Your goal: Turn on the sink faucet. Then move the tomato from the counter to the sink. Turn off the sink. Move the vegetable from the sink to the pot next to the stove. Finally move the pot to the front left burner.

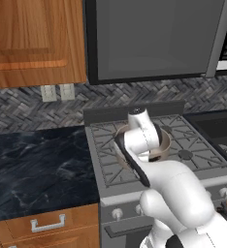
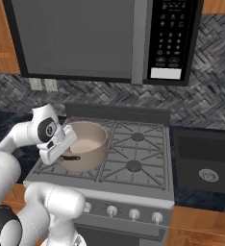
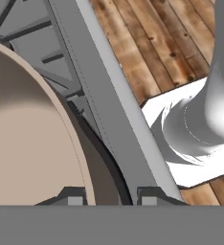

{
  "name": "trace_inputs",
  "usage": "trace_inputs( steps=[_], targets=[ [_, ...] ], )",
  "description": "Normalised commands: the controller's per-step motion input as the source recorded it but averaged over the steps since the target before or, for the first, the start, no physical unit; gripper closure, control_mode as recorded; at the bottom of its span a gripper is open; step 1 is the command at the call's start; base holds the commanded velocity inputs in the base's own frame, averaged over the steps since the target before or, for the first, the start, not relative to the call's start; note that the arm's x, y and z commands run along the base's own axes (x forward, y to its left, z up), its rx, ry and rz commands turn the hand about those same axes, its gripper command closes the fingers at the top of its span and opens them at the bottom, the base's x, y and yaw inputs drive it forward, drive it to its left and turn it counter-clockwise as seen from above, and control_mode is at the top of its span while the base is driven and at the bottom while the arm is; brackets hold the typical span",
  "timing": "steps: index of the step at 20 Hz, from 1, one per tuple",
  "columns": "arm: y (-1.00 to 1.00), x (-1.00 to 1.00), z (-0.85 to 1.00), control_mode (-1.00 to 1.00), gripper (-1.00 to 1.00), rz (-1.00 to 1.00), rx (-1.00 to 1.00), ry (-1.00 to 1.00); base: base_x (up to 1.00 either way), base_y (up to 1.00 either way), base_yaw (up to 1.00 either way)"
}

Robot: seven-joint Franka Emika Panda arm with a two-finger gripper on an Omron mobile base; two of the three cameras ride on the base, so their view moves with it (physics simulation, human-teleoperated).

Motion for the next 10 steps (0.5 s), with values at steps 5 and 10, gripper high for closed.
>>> trace_inputs(
  steps=[5, 10],
  targets=[
    [0.04, 0.00, -0.11, -1.00, 1.00, 0.05, 0.00, 0.00, 0.00, 0.00, 0.00],
    [0.02, 0.00, -0.12, -1.00, 1.00, 0.07, 0.00, 0.00, 0.00, 0.00, 0.00]
  ],
)
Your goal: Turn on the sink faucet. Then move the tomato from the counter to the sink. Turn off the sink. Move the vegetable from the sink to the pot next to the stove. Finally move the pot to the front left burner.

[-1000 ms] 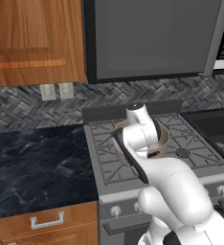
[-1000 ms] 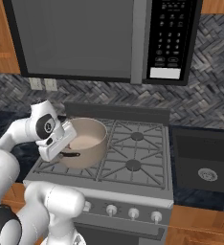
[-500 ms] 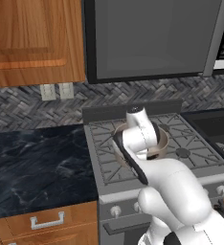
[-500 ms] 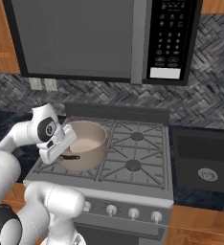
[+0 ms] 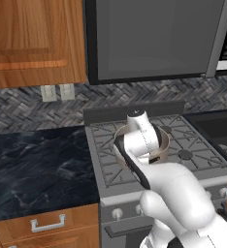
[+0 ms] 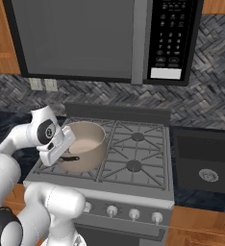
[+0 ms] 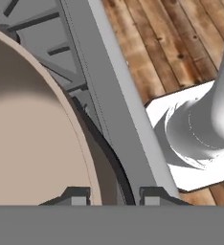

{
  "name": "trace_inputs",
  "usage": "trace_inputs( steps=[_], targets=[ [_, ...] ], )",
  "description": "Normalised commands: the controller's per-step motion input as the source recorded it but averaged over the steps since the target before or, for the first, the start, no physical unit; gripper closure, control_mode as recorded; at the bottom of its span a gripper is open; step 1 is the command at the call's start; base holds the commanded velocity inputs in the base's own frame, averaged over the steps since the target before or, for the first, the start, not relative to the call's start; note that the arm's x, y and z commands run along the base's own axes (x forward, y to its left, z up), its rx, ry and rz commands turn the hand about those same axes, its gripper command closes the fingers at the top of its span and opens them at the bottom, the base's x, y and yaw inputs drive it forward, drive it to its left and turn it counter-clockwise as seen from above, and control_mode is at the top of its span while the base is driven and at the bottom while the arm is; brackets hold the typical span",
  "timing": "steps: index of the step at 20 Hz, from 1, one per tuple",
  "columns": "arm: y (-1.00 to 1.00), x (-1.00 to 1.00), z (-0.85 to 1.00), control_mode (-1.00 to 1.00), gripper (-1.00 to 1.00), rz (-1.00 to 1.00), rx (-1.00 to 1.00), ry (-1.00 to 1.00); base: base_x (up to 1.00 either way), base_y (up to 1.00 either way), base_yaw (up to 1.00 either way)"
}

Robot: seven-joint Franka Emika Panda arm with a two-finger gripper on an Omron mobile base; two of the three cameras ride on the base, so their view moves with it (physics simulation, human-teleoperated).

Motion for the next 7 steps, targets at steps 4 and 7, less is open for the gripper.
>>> trace_inputs(
  steps=[4, 7],
  targets=[
    [0.00, 0.00, -0.14, -1.00, 1.00, 0.06, 0.00, 0.00, 0.00, 0.00, 0.00],
    [0.00, 0.00, -0.09, -1.00, -1.00, 0.05, 0.00, 0.00, 0.00, 0.00, 0.00]
  ],
)
